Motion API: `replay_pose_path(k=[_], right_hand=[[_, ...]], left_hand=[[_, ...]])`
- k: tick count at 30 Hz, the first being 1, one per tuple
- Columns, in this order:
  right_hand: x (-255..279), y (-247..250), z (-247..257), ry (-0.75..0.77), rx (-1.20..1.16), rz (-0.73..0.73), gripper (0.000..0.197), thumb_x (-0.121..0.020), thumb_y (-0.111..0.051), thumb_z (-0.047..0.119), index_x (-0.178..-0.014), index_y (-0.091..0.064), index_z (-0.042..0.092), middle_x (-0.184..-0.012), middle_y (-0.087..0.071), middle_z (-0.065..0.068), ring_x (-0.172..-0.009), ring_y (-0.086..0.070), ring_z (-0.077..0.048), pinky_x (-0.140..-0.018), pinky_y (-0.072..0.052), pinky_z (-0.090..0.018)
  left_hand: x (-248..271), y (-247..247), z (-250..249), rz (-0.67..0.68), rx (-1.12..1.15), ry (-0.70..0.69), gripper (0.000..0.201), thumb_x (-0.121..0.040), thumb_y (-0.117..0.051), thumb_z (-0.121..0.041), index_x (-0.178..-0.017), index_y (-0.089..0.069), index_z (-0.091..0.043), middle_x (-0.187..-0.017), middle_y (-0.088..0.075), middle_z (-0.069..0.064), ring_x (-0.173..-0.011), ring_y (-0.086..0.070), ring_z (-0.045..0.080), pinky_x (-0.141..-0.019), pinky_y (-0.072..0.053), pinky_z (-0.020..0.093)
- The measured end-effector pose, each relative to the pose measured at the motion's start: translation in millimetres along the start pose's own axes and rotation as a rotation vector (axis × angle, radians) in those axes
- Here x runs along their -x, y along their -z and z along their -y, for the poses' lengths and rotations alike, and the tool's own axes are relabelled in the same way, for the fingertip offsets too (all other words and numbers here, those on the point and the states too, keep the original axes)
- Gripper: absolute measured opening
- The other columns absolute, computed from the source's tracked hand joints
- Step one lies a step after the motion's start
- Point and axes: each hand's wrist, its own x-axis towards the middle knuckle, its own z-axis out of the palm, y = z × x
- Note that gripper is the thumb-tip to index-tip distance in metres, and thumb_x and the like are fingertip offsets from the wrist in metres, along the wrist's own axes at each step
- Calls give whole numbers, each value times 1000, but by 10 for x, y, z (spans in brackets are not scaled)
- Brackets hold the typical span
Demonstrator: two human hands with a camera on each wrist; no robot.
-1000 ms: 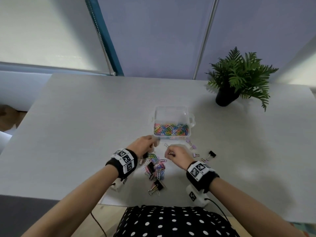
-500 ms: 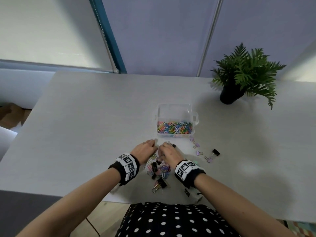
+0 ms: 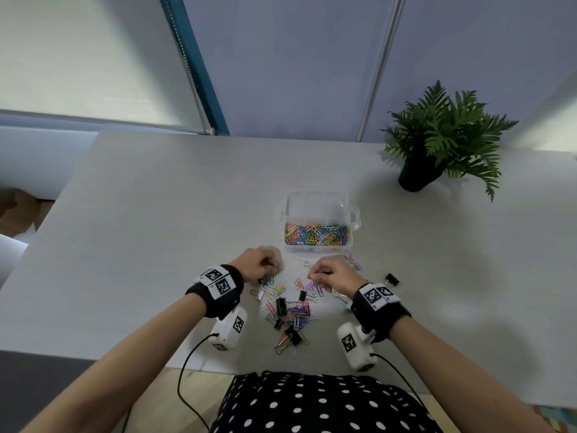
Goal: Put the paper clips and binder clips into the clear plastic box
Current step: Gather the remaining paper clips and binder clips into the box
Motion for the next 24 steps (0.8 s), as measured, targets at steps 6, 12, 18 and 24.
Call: replay_pose_path(k=[6, 12, 18, 24], right_hand=[[76, 45, 63, -37, -321, 26, 15, -90, -48, -5, -79, -55, 4, -75, -62, -16, -55, -61, -12, -53, -51, -19], [13, 352, 308, 12, -440, -100, 17, -91, -43, -3, -102, -55, -10, -81, -61, -12, -73, -60, -21, -61, -55, -17], [-329, 565, 520, -31, -108, -275, 29, -92, -42, 0, -120, -50, -5, -110, -62, -19, -95, -60, -25, -90, -50, -35], [7, 258, 409, 337, 708, -230, 34, -89, -42, -4, -120, -53, 6, -123, -54, -14, -111, -53, -27, -98, -44, -37]], left_hand=[[-1, 112, 12, -40, 154, -11, 8, -85, -60, -8, -93, -61, -9, -88, -64, 3, -83, -60, 15, -81, -43, 21], [-168, 304, -297, -106, 306, -78, 14, -88, -52, 2, -94, -58, -9, -81, -67, 9, -56, -59, -5, -62, -52, 15], [-521, 380, -731, -173, 184, -81, 25, -93, -46, -3, -115, -58, -4, -111, -66, 19, -100, -65, 28, -90, -52, 35], [-218, 238, -569, -137, -5, -264, 36, -93, -43, 0, -126, -53, -9, -119, -65, 12, -108, -62, 21, -100, -43, 24]])
